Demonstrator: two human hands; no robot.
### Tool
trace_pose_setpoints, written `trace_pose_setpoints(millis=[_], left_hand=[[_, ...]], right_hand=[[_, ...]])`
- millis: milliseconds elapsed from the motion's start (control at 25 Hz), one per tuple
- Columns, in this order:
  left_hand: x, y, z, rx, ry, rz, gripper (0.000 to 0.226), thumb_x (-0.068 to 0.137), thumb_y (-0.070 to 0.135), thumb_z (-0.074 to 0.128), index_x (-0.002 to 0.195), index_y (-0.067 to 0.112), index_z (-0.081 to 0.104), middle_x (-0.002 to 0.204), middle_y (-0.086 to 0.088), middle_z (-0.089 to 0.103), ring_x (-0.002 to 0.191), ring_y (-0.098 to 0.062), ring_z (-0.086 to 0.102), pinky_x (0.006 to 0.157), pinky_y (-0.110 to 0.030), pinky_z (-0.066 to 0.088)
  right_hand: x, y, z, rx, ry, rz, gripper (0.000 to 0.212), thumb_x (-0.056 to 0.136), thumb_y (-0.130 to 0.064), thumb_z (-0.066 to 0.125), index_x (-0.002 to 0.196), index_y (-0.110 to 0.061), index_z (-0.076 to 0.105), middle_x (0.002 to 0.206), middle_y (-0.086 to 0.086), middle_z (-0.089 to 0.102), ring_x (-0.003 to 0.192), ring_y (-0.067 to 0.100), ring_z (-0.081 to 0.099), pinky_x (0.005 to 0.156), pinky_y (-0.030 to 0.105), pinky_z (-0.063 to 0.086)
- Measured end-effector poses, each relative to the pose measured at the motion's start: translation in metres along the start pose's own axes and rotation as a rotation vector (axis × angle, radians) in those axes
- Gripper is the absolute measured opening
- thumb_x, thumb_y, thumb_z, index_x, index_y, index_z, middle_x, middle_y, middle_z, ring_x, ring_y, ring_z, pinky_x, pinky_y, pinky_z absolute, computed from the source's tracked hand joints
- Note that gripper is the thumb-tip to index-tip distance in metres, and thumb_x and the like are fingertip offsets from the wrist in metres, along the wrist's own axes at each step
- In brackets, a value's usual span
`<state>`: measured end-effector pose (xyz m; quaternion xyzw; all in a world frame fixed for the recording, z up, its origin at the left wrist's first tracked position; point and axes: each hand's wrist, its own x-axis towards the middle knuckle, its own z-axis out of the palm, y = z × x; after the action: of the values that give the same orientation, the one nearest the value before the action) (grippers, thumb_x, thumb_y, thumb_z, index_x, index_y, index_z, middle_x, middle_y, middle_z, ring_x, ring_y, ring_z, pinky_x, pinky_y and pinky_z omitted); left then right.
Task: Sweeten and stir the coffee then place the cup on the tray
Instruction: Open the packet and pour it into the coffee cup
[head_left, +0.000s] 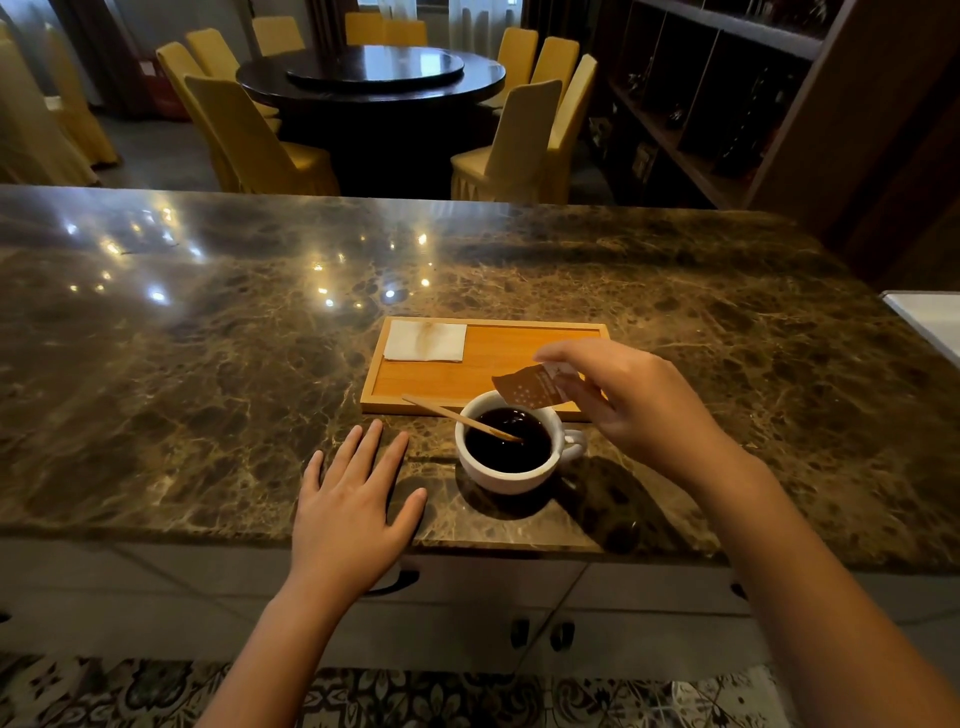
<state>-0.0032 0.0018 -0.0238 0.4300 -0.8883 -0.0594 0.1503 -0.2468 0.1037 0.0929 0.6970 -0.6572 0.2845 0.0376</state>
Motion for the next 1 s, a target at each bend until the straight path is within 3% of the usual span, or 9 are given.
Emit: trace_pose_setpoints(millis=[120,320,400,520,600,720,840,1000], left_hand=[[0.000,-0.001,0.000,0.002,-0.005,-0.001,0.065,0.084,0.060,0.020,0.141,0.030,0.028,0.151,-0.004,0.027,0.140,-0.018,0.015,0.113,-0.052,0.015],[-0.001,-0.001,0.000,0.004,-0.018,-0.010,0.066,0.083,0.061,0.017,0.141,0.031,0.025,0.152,-0.003,0.023,0.141,-0.016,0.012,0.114,-0.051,0.013],[-0.001,0.000,0.000,0.003,-0.016,-0.008,0.066,0.083,0.061,0.018,0.141,0.031,0.026,0.152,-0.003,0.024,0.141,-0.017,0.012,0.114,-0.051,0.013],[-0.001,0.000,-0.001,-0.001,-0.015,-0.007,0.065,0.083,0.060,0.019,0.141,0.031,0.028,0.152,-0.003,0.025,0.140,-0.017,0.014,0.114,-0.051,0.014],[0.000,0.000,-0.001,0.000,-0.018,-0.009,0.065,0.083,0.061,0.019,0.141,0.031,0.027,0.152,-0.002,0.024,0.140,-0.017,0.013,0.114,-0.051,0.014],[-0.001,0.000,0.000,0.001,-0.014,-0.014,0.065,0.083,0.061,0.019,0.141,0.032,0.025,0.152,-0.002,0.024,0.140,-0.016,0.012,0.114,-0.051,0.014],[-0.002,-0.001,0.000,0.003,-0.013,-0.010,0.064,0.083,0.061,0.020,0.141,0.032,0.026,0.151,-0.002,0.025,0.140,-0.016,0.013,0.113,-0.051,0.014],[0.000,0.001,0.002,-0.010,-0.010,-0.011,0.064,0.084,0.060,0.023,0.140,0.030,0.028,0.151,-0.003,0.026,0.139,-0.017,0.015,0.113,-0.052,0.016]], right_hand=[[-0.002,0.004,0.006,0.148,0.053,0.125,0.019,0.088,-0.012,0.057,0.105,-0.021,0.059,0.088,-0.012,0.060,0.069,0.007,0.057,0.056,0.021,0.045],[-0.011,0.014,0.019,0.732,0.152,0.498,0.004,0.090,-0.007,0.054,0.089,-0.010,0.057,0.071,0.007,0.065,0.053,0.013,0.062,0.050,0.022,0.052],[-0.013,0.019,0.023,0.841,0.205,0.558,0.010,0.092,-0.008,0.051,0.085,-0.010,0.058,0.067,0.009,0.064,0.050,0.011,0.062,0.047,0.018,0.050],[-0.012,0.033,0.025,0.910,0.339,0.658,0.018,0.090,-0.010,0.054,0.079,-0.021,0.063,0.065,-0.003,0.063,0.053,0.007,0.058,0.046,0.018,0.045],[-0.010,0.047,0.025,0.837,0.419,0.736,0.019,0.088,-0.013,0.059,0.077,-0.027,0.065,0.065,-0.007,0.063,0.057,0.006,0.056,0.049,0.018,0.044],[-0.005,0.067,0.030,0.586,0.464,0.838,0.016,0.084,-0.016,0.065,0.078,-0.030,0.064,0.079,-0.004,0.066,0.072,0.008,0.062,0.055,0.019,0.046],[0.000,0.076,0.043,0.280,0.384,0.851,0.004,0.081,-0.019,0.068,0.082,-0.021,0.065,0.081,0.000,0.067,0.078,0.015,0.063,0.062,0.028,0.051],[0.006,0.080,0.054,-0.051,0.282,0.798,0.010,0.083,-0.026,0.067,0.084,-0.017,0.064,0.082,0.004,0.069,0.071,0.016,0.056,0.071,0.040,0.054]])
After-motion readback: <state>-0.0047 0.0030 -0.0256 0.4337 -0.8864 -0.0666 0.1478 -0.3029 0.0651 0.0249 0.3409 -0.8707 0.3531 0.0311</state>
